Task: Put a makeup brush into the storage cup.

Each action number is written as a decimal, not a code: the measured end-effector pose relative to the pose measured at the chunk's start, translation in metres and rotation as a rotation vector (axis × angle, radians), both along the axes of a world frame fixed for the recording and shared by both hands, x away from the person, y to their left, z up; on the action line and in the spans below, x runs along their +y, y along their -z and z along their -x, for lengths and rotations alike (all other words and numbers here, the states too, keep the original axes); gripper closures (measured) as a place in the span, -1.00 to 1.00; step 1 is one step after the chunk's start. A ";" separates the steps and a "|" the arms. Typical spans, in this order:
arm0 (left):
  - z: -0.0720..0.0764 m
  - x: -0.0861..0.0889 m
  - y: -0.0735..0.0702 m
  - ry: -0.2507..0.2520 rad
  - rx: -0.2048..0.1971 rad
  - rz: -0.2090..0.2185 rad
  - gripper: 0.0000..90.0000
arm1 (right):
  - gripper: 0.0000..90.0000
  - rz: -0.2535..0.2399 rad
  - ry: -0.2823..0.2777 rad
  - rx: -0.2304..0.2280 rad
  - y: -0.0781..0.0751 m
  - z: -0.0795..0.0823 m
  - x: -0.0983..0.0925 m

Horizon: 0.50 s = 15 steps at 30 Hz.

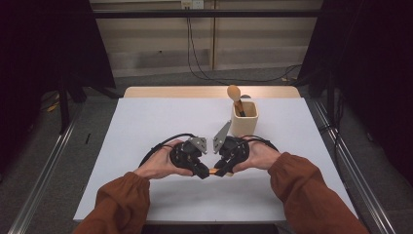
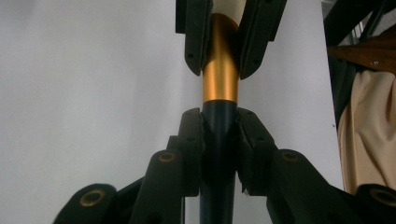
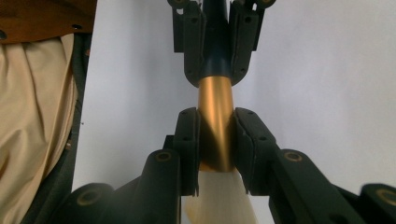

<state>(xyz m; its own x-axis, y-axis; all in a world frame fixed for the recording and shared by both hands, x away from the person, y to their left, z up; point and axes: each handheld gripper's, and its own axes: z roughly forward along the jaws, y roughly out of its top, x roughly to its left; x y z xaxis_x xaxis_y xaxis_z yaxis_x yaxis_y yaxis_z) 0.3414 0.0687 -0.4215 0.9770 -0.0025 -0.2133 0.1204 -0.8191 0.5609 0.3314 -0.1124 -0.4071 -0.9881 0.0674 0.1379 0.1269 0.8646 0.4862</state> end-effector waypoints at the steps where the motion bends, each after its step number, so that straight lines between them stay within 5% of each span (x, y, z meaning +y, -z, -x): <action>1: -0.001 0.000 0.000 0.002 -0.007 0.002 0.64 | 0.58 -0.001 0.003 -0.003 0.000 0.000 -0.001; 8: 0.000 0.000 0.002 -0.005 -0.002 -0.008 0.65 | 0.55 -0.001 0.008 0.000 0.002 -0.002 0.001; 15: -0.007 0.006 0.006 -0.041 0.011 -0.001 0.65 | 0.13 -0.011 0.037 -0.014 0.003 -0.005 0.000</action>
<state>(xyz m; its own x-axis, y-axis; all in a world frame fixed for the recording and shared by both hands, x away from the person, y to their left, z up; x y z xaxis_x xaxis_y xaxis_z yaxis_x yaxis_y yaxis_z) 0.3482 0.0744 -0.4276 0.9739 0.0382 -0.2238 0.1603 -0.8138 0.5586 0.3366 -0.1127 -0.4101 -0.9868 0.1025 0.1251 0.1518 0.8543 0.4972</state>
